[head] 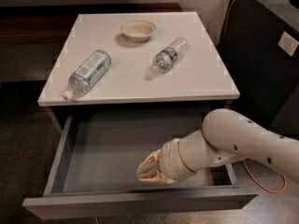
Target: Place blue plastic bottle into top drawer
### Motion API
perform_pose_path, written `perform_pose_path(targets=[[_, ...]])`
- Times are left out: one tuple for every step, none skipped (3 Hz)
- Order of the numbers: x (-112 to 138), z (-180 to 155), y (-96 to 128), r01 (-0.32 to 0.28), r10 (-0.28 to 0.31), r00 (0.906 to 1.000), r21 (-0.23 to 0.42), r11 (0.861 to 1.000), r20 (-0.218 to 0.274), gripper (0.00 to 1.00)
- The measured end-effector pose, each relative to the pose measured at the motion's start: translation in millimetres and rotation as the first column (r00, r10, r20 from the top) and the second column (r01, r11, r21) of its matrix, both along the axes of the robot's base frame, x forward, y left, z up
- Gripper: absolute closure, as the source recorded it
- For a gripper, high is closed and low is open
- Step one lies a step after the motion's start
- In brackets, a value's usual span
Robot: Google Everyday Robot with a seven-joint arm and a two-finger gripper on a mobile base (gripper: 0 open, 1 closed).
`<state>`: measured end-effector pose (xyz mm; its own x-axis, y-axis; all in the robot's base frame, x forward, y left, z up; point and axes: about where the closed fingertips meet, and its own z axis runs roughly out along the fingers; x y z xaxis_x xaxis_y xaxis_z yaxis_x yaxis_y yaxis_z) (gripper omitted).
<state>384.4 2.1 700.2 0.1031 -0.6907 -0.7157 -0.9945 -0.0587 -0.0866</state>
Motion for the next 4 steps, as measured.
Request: perform_pose_path(targets=[[44.1, 32.1, -10.5, 0.024, -0.023, 0.9944, -0.009, 1.000, 0.103, 1.00], [69.7, 58.5, -17.1, 0.030, -0.025, 0.9838, -0.024, 0.999, 0.177, 1.00], [86.3, 90.0, -21.2, 0.005, 0.003, 0.9689, -0.034, 0.999, 0.248, 1.00], [107.2, 132.0, -23.4, -0.058, 0.077, 0.9419, -0.067, 0.996, 0.327, 1.00]])
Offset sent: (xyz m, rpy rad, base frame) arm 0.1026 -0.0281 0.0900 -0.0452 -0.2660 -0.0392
